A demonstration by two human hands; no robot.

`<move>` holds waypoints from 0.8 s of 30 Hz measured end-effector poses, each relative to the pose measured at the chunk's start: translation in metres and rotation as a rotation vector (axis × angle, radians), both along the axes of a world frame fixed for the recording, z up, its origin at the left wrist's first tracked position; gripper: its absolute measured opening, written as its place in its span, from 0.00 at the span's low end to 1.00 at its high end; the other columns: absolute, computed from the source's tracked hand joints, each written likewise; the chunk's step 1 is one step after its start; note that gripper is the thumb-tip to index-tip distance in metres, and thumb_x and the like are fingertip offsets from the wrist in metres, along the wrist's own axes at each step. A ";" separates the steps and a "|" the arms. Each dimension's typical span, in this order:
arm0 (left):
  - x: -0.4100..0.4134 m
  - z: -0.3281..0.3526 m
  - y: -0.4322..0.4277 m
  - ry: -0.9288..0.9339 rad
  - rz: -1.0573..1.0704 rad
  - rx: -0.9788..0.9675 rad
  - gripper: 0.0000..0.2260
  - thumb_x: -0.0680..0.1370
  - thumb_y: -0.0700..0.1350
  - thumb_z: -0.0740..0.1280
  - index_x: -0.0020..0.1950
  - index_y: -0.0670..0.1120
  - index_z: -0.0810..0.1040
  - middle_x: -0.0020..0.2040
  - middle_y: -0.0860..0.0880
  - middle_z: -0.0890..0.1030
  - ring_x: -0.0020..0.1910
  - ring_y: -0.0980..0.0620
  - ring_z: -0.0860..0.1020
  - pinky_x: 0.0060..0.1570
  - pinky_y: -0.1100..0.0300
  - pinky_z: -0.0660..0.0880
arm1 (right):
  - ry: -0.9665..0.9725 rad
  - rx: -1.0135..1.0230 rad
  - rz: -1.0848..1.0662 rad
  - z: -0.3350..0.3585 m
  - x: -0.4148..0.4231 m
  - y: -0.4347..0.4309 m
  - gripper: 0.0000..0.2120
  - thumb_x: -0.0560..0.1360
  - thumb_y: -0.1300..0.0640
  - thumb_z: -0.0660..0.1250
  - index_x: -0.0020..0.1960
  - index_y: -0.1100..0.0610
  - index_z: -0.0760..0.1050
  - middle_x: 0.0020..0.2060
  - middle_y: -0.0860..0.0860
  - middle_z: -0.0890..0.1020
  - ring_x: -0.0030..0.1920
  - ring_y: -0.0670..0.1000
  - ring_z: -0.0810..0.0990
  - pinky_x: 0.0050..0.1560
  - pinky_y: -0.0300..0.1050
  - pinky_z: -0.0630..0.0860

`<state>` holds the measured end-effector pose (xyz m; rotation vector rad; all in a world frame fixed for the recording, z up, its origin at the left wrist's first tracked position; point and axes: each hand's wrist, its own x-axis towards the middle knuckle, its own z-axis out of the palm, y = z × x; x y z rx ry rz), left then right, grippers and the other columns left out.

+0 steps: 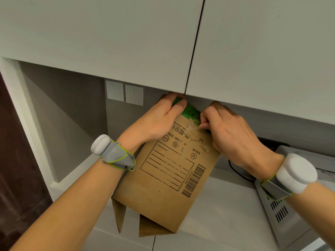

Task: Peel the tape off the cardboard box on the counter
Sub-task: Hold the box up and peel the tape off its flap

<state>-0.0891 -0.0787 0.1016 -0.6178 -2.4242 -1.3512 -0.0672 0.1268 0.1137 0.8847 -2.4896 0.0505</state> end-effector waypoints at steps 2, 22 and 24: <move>0.001 0.000 0.000 -0.002 0.003 -0.003 0.14 0.88 0.51 0.55 0.68 0.46 0.73 0.55 0.46 0.79 0.53 0.52 0.79 0.49 0.62 0.74 | -0.005 0.002 -0.003 0.000 0.002 -0.001 0.04 0.79 0.49 0.49 0.50 0.48 0.60 0.49 0.49 0.67 0.42 0.58 0.74 0.40 0.54 0.75; 0.004 -0.023 -0.005 0.105 -0.045 -0.016 0.12 0.88 0.51 0.55 0.63 0.47 0.74 0.52 0.44 0.79 0.51 0.48 0.78 0.52 0.44 0.76 | -0.205 -0.493 -0.001 -0.006 -0.002 0.012 0.07 0.83 0.58 0.63 0.46 0.51 0.70 0.38 0.48 0.78 0.38 0.45 0.76 0.34 0.32 0.70; 0.004 -0.029 -0.008 0.118 -0.054 -0.026 0.12 0.87 0.52 0.55 0.63 0.48 0.74 0.51 0.47 0.79 0.51 0.48 0.78 0.51 0.45 0.77 | -0.315 -0.519 0.013 -0.006 -0.003 0.016 0.07 0.83 0.56 0.63 0.47 0.50 0.71 0.37 0.48 0.79 0.37 0.45 0.77 0.34 0.34 0.71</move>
